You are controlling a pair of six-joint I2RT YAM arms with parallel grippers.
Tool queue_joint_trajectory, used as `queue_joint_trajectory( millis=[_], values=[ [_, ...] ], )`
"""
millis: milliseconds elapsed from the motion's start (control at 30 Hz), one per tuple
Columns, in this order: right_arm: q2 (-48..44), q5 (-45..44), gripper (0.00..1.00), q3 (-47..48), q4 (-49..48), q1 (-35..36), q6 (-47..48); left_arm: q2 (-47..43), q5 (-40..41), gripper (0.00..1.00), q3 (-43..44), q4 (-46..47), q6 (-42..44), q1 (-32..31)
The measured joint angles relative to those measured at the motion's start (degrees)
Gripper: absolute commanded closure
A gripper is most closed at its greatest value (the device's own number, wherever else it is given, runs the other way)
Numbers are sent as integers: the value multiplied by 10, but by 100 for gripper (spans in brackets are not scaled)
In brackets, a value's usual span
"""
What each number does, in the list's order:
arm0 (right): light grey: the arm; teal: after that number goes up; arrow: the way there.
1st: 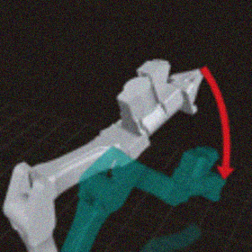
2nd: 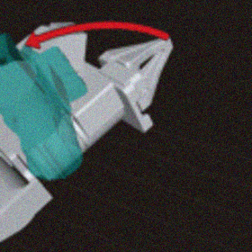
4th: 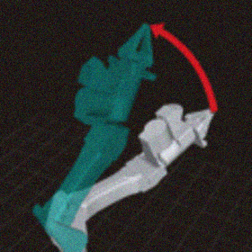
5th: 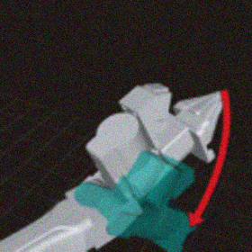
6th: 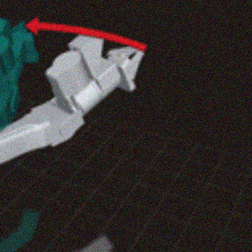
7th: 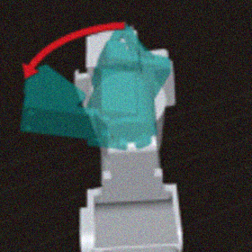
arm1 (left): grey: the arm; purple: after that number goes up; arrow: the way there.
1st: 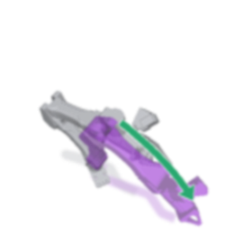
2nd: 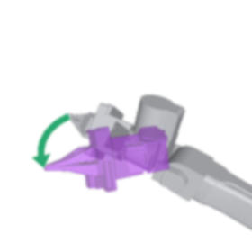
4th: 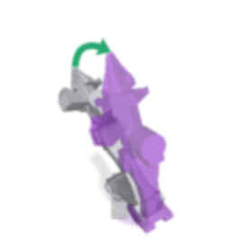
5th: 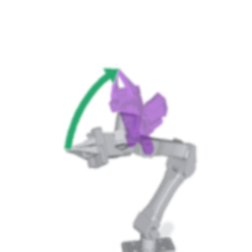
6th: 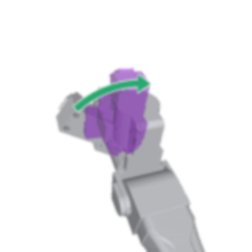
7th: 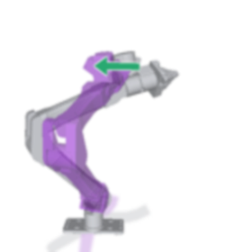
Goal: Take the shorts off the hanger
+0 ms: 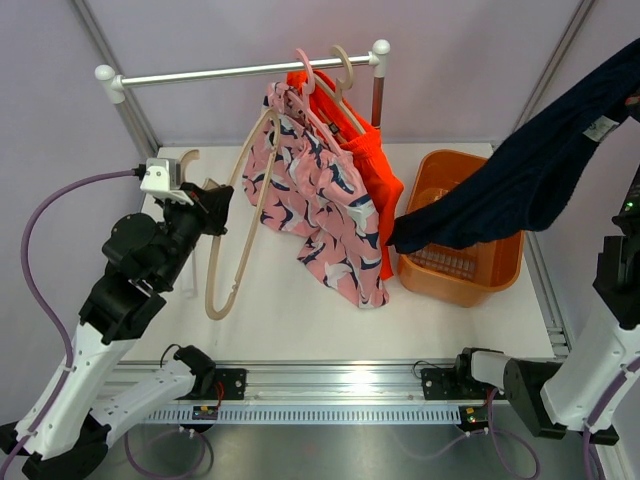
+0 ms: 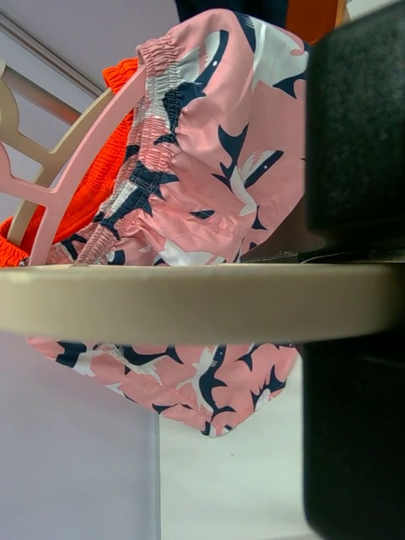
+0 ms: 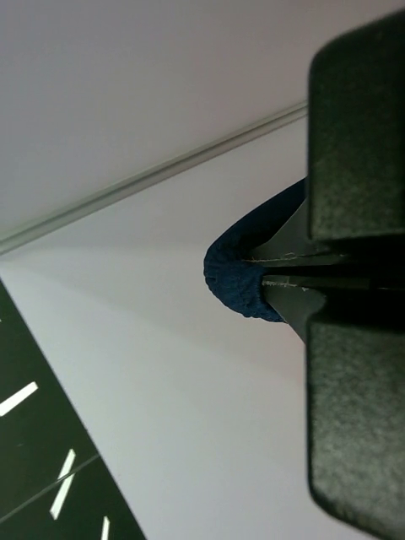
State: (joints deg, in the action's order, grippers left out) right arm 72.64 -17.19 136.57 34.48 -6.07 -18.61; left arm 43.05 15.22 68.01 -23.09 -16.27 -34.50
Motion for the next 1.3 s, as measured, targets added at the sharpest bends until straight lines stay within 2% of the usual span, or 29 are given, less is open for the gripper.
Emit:
queue_joint_trajectory(
  millis=[167,300,500,667,800,1033,1133,1300],
  values=[
    [-28,-29,100,-42,-50,0,8,5,-2,100,0,-1,0,0],
    [-14,-32,100,-43,-61,0,9,6,-2,100,0,-5,0,0],
    [54,-15,100,16,-45,0,9,6,-2,100,0,-5,2,0],
    [146,19,100,100,-8,0,6,6,-2,100,0,-9,5,0],
    [187,46,100,96,20,0,-3,6,-2,100,0,-9,11,0],
    [140,85,100,-74,29,0,-20,10,-2,100,-3,-10,14,0],
    [84,103,100,-203,14,0,-27,15,1,100,-3,-14,13,0],
    [-15,131,100,-468,-21,0,-50,26,10,100,-3,-30,9,0]
  ],
)
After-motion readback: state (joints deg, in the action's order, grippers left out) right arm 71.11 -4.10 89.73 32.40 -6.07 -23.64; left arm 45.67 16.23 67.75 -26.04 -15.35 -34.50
